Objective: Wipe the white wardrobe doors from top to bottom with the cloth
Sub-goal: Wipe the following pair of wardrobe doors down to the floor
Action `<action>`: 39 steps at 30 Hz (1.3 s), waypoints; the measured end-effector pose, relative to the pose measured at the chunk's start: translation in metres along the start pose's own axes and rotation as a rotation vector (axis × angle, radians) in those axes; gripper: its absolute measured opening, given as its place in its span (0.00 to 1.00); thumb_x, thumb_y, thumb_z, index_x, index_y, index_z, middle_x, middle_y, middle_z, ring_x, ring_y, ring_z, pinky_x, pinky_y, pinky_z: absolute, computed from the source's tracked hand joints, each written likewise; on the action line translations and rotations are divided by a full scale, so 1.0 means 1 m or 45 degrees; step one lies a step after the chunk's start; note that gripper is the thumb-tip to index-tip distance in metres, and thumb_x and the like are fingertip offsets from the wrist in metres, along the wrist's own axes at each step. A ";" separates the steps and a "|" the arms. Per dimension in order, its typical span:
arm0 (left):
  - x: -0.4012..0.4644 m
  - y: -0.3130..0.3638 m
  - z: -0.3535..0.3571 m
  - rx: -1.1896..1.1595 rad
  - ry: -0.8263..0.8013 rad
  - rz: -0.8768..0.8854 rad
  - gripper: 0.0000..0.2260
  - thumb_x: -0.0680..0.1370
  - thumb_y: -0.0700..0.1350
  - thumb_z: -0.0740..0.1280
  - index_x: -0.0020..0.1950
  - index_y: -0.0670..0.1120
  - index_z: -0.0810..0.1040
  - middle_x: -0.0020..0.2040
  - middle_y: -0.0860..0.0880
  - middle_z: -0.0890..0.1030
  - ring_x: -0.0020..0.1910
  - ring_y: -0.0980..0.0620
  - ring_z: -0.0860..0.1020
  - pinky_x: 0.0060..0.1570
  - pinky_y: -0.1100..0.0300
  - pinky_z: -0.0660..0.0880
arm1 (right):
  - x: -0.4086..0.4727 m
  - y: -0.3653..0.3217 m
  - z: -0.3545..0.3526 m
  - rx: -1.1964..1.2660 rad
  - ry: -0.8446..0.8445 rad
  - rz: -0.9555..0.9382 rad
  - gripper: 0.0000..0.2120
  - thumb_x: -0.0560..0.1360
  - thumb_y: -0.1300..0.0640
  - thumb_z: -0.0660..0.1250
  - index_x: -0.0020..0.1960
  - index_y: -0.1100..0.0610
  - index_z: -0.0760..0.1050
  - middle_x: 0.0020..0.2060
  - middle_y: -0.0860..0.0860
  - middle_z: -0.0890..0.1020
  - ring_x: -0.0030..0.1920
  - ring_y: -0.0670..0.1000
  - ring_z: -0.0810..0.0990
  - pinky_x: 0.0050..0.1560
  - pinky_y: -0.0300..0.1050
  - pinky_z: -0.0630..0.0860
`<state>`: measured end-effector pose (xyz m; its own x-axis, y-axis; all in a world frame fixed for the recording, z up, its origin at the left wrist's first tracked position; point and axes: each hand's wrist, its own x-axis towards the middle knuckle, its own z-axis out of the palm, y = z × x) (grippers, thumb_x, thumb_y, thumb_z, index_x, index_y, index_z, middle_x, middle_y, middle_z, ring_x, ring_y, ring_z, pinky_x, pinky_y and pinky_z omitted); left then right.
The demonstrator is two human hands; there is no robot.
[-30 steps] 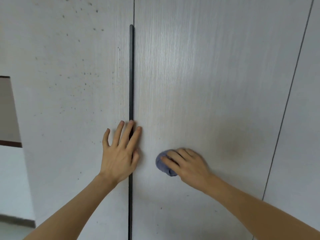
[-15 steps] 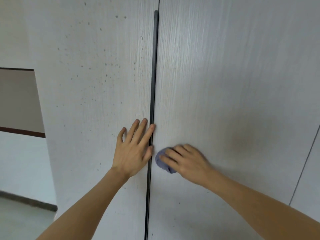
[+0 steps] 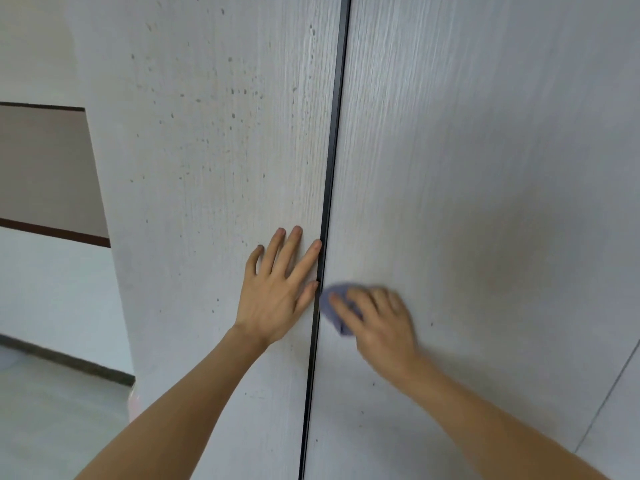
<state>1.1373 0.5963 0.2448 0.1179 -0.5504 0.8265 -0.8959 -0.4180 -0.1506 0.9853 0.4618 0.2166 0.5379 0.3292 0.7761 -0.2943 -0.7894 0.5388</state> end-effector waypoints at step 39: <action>-0.090 0.016 0.020 -0.088 -0.144 -0.215 0.26 0.76 0.48 0.56 0.74 0.48 0.60 0.73 0.38 0.62 0.72 0.39 0.58 0.63 0.39 0.63 | -0.083 -0.062 0.028 0.063 -0.240 -0.044 0.13 0.71 0.62 0.63 0.53 0.54 0.80 0.43 0.52 0.80 0.40 0.54 0.76 0.42 0.48 0.66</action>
<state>1.1215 0.6245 0.1570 0.3125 -0.5558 0.7704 -0.8861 -0.4628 0.0256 0.9814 0.4686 0.1099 0.6870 0.2576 0.6795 -0.2359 -0.8054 0.5438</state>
